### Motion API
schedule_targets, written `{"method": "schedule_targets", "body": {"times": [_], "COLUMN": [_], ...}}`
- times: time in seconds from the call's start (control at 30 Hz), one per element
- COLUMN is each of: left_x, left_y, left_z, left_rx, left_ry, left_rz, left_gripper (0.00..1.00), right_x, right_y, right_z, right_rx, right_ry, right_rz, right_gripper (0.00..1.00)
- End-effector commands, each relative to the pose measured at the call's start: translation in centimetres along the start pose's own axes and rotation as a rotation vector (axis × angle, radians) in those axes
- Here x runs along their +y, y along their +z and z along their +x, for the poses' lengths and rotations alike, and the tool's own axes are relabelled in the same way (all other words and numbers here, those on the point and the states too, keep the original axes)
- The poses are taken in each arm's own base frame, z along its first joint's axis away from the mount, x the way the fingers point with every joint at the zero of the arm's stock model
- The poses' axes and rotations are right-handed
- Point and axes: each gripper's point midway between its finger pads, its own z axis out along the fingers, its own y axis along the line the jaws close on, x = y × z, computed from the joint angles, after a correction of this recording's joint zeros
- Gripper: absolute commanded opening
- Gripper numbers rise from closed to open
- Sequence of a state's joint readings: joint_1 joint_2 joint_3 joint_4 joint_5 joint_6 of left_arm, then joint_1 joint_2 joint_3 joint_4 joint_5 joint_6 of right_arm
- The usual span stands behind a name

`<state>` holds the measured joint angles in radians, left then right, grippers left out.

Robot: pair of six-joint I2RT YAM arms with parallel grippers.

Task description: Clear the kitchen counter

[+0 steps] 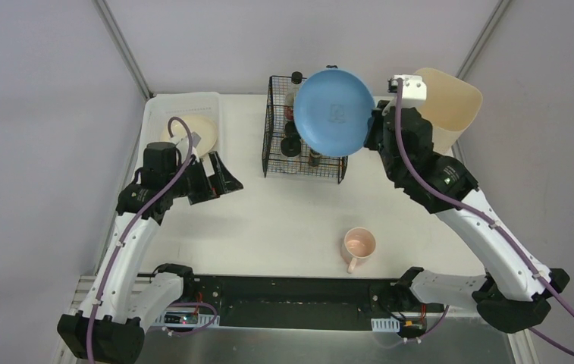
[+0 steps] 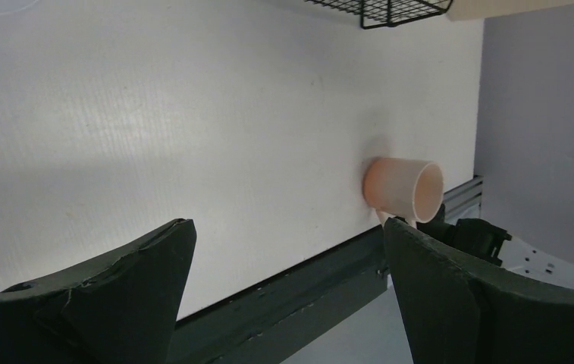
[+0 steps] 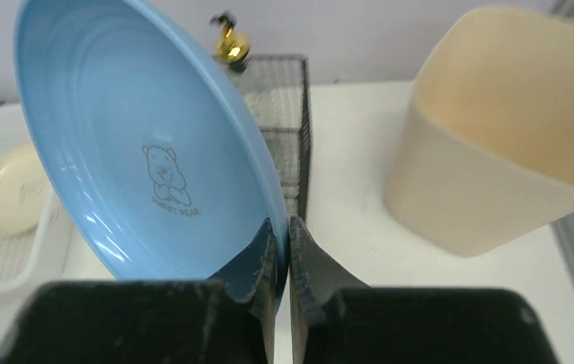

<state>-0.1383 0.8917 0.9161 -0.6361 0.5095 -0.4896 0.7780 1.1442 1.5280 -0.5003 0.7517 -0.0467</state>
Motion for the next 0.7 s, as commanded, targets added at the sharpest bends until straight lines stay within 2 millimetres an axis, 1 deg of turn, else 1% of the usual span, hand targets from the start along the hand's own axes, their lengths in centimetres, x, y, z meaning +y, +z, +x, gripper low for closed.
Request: {"method": "schedule_targets", "body": {"times": [0.0, 0.13, 0.27, 0.47, 0.67], "left_x": [-5.2, -7.6, -8.7, -8.6, -8.6], "left_y": [-2.7, -4.3, -5.4, -5.0, -4.9], "left_z": [-2.0, -2.8, -3.3, -3.3, -3.5], "left_rx": [-0.047, -0.078, -0.101, -0.085, -0.086], "left_ry": [-0.008, -0.014, -0.033, -0.07, -0.069], "left_rz": [0.169, 0.245, 0.271, 0.267, 0.263], "left_gripper": [1.0, 1.0, 1.0, 1.0, 0.93], "right_x": [4.4, 6.9, 9.0, 12.0, 14.6], "right_y": [-1.0, -1.6, -2.3, -3.6, -4.2], "right_z": [5.9, 8.9, 10.5, 11.8, 12.5], "right_rx": [0.223, 0.344, 0.417, 0.488, 0.533], "right_ry": [0.175, 0.229, 0.265, 0.296, 0.309], "right_rz": [-0.175, -0.263, -0.335, -0.416, -0.464], "right_gripper": [0.0, 0.0, 0.0, 0.0, 0.0]}}
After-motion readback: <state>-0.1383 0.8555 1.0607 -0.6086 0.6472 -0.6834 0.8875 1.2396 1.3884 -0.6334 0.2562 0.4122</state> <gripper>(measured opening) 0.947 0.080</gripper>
